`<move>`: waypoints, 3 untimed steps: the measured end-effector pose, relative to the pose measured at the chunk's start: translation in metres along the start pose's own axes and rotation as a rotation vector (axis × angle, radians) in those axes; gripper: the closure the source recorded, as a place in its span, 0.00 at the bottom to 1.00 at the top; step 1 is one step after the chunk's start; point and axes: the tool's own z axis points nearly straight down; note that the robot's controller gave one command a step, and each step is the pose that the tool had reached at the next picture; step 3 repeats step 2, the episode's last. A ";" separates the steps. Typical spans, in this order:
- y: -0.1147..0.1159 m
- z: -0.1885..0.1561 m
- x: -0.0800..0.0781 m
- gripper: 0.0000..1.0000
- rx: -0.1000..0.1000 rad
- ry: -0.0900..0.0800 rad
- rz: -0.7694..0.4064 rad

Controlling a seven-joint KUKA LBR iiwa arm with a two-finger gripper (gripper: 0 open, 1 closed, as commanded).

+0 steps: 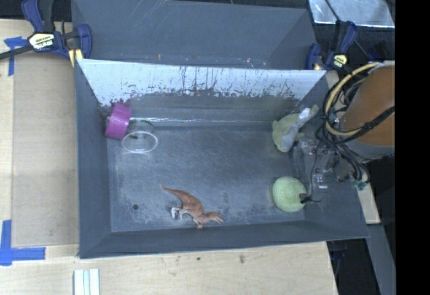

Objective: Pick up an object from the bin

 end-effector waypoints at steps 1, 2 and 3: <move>0.001 0.033 -0.006 0.00 -0.002 0.006 -0.181; -0.004 0.040 0.003 1.00 -0.002 0.005 -0.033; -0.004 0.040 0.003 1.00 -0.002 0.005 -0.033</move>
Offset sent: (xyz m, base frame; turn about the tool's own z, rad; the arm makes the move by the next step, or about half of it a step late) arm -0.0054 -0.0034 -0.0442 -0.0322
